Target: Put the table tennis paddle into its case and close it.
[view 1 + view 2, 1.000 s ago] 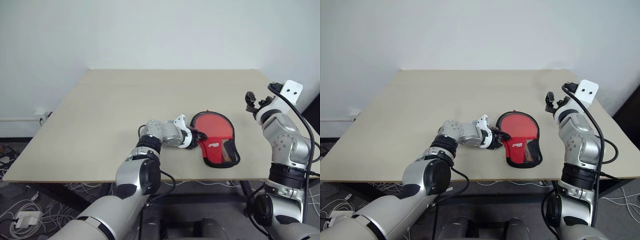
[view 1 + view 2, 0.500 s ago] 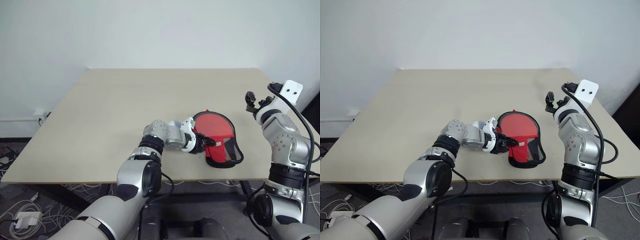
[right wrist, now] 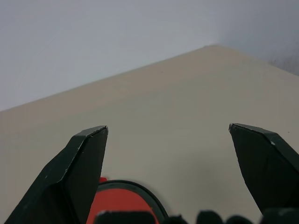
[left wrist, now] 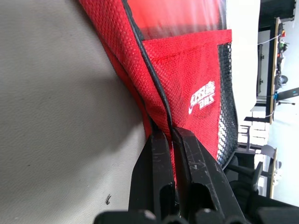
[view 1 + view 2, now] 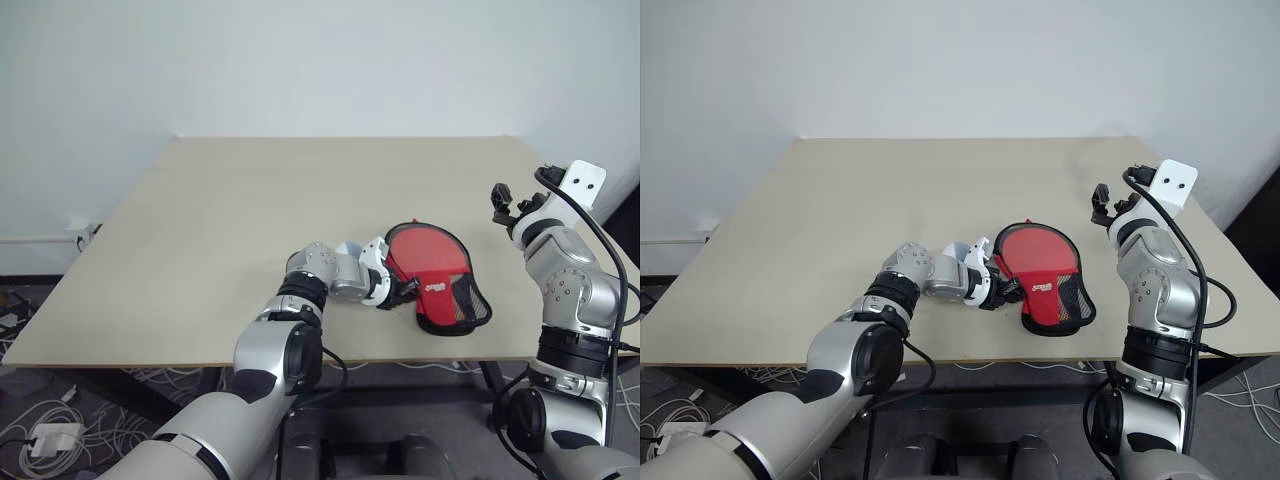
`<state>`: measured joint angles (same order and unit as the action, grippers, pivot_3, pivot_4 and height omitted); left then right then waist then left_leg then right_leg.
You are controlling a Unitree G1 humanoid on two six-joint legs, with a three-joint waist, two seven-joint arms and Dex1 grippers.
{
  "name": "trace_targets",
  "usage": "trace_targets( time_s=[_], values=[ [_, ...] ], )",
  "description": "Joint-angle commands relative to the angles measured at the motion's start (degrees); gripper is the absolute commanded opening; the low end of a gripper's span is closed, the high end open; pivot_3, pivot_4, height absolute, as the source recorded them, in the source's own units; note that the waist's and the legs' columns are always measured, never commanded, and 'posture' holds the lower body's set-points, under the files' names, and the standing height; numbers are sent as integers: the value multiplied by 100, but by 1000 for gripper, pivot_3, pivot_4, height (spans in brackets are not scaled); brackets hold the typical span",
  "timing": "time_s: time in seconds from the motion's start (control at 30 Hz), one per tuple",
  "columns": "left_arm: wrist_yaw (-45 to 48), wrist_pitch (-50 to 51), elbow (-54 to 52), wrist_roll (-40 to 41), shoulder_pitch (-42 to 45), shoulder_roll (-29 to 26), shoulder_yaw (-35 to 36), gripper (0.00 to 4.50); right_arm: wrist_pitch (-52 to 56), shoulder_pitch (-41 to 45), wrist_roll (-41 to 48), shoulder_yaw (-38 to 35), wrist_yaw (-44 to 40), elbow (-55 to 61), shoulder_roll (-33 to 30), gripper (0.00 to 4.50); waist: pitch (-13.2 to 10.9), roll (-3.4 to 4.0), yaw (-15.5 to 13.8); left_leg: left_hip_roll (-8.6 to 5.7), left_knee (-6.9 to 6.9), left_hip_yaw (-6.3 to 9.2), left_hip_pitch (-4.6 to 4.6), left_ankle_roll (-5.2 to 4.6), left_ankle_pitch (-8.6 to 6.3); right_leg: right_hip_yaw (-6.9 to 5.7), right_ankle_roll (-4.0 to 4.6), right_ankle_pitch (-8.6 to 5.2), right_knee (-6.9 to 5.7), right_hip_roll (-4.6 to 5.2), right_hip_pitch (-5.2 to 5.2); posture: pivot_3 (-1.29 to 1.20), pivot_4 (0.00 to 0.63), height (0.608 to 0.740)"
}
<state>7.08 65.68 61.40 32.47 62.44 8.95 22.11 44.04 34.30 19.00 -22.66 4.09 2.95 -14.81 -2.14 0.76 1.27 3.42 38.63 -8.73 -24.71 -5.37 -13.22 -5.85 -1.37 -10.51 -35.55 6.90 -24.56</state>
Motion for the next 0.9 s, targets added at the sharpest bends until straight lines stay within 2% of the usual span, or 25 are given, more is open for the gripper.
trace_targets(
  time_s=[0.03,0.27,0.43,0.63,0.77,0.9],
  values=[
    [55,115,-131,65,-94,271,19,59,-164,100,-17,13,30,107,-23,4500,0,0,0,0,0,0,0,0,0,0,0,0,0,0,0,0,0,724],
    [-223,1183,-823,82,-196,-57,16,59,-201,109,8,40,22,105,38,4500,-3,0,14,0,-6,0,0,0,0,2,-1,0,1,-1,-3,0,0,724],
    [-557,2590,-1983,188,-696,-453,230,59,-247,149,39,42,10,64,36,4500,-4,0,88,2,-15,0,0,2,1,5,-9,0,0,-7,-7,0,0,724],
    [-1251,2682,-2506,1192,-1335,-953,-33,59,-298,158,48,68,-18,-9,58,4500,-4,0,185,6,-27,-2,2,9,5,12,-9,-1,-4,-14,-14,0,0,724],
    [-1802,2682,-2695,1584,-1419,-755,207,59,-356,180,39,109,-32,-124,68,4500,-5,-1,179,6,-30,-5,4,12,6,16,-8,-2,-4,-15,-14,0,0,724],
    [-2303,2682,-2944,2312,-1551,-757,28,59,-357,244,44,149,-70,-161,27,4500,-5,-1,178,3,-30,-6,4,13,7,18,-9,-2,-4,-14,-14,0,0,724]
  ],
)
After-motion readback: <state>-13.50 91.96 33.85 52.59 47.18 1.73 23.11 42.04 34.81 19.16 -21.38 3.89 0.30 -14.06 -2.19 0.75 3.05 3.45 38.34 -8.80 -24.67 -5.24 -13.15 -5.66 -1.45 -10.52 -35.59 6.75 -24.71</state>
